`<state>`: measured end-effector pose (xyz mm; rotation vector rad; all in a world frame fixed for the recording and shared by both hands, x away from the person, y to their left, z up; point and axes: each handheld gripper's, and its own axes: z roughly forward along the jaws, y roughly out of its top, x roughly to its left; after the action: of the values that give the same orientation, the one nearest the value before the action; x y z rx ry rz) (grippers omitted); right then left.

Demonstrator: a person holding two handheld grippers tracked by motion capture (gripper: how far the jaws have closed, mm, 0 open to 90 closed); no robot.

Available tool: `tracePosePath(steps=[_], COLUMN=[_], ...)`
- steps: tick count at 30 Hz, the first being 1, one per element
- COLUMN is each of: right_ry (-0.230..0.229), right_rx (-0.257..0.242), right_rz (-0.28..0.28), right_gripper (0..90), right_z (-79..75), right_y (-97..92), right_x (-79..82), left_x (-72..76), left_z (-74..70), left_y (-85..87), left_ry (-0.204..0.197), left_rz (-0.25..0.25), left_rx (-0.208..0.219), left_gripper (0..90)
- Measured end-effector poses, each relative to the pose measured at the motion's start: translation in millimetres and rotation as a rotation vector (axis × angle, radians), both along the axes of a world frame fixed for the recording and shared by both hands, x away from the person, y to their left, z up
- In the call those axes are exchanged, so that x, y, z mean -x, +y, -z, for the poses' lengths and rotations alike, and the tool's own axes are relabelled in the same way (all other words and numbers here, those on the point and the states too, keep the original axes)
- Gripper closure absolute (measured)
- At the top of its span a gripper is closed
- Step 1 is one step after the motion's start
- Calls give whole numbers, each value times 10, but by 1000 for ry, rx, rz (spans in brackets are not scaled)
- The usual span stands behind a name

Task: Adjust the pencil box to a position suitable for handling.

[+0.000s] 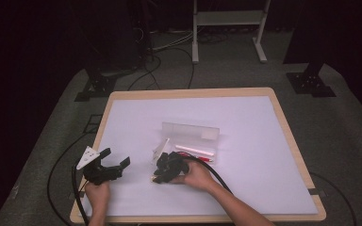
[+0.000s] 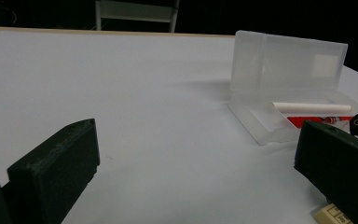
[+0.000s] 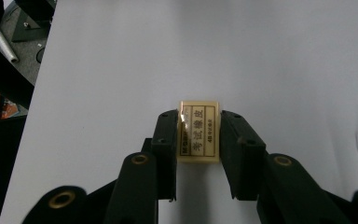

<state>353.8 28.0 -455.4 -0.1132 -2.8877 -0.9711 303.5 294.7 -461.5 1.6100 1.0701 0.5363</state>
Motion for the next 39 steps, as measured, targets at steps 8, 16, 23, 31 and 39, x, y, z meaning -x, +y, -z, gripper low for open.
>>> tracePosePath(steps=[8, 16, 23, 31, 39], right_ry=[-9, -16, -25, -37, -48], right_rx=[0, -5, -9, -15, -20], right_rz=[-4, 10, 19, 36, 54], right_gripper=[676, 677, 677, 677, 677], right_z=[-35, -95, -129, -191, -254], right_y=[-34, -87, -120, -172, -215], right_x=[-23, -45, -67, -118, -165], left_x=[-2, -1, -2, -2, -1], left_z=[1, 2, 3, 3, 3], left_y=[0, -3, -5, -4, -5], left_ry=[-1, -1, -3, -2, -3], left_rz=[-1, -1, -1, -1, -1], left_rx=[0, 1, 3, 4, 4], left_gripper=[0, 0, 0, 0, 0])
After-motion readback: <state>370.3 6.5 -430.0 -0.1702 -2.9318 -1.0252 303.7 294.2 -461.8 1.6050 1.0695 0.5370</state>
